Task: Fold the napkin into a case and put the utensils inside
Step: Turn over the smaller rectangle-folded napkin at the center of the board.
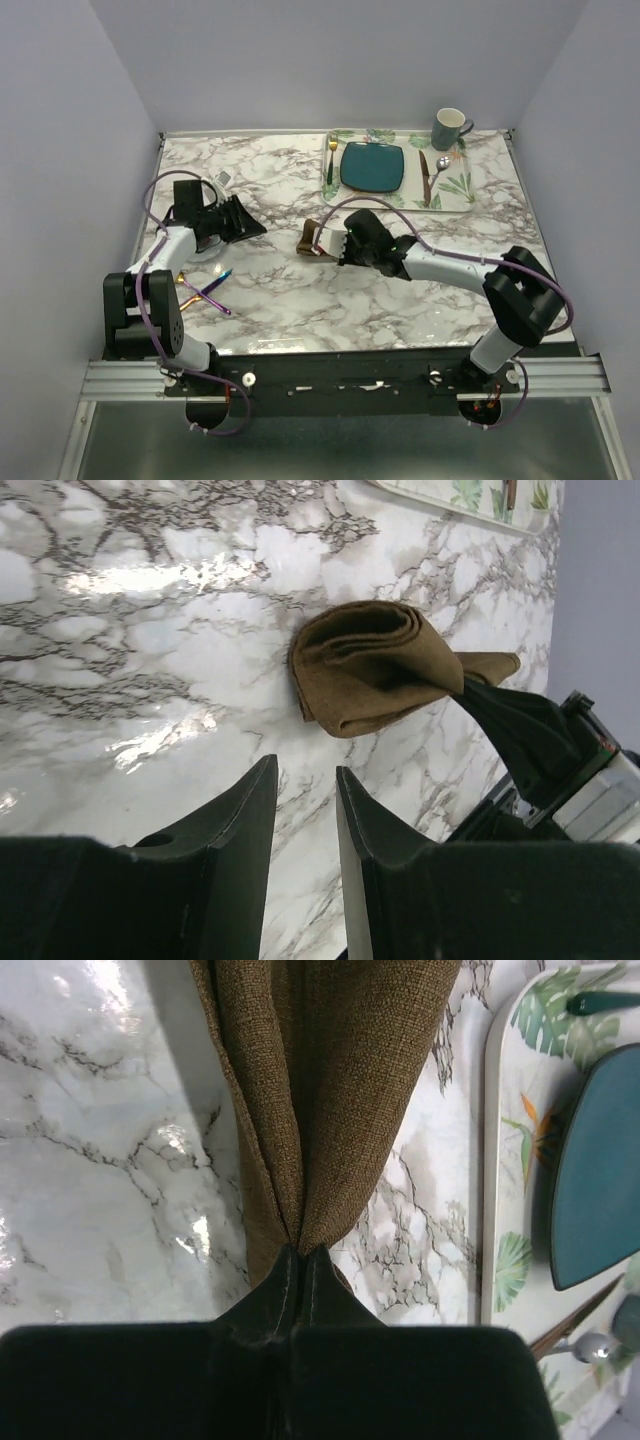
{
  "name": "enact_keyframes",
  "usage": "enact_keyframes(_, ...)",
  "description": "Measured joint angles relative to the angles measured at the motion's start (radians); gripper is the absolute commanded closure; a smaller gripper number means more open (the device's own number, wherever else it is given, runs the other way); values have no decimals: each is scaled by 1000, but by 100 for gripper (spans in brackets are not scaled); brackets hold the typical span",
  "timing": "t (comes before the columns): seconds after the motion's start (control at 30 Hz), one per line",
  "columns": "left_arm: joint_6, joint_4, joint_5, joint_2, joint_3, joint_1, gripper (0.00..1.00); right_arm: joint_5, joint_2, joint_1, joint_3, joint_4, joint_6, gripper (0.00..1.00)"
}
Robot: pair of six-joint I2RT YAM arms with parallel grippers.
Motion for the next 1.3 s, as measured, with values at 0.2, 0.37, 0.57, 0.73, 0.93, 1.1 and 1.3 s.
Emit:
enact_keyframes(0.2,54,-61,-9,-26,-3,40,64,187,-38,153,-164,211,-50,99)
enact_keyframes(0.37,96,-97,-9,-50,-25,45,64,322,-40,301,-296,346,-74,82)
enact_keyframes(0.57,130,-122,-8,-74,-40,45,66,409,-35,414,-346,378,-55,10)
enact_keyframes(0.73,165,-143,12,-74,-38,33,71,428,-74,446,-314,309,19,9)
enact_keyframes(0.93,300,-309,24,-34,98,-115,78,263,-223,402,-150,31,142,13)
enact_keyframes(1.1,332,-353,29,-29,110,-236,83,35,-410,165,-79,-127,219,33)
enact_keyframes(1.3,375,-408,29,60,149,-322,85,-145,-446,16,-119,-305,257,44)
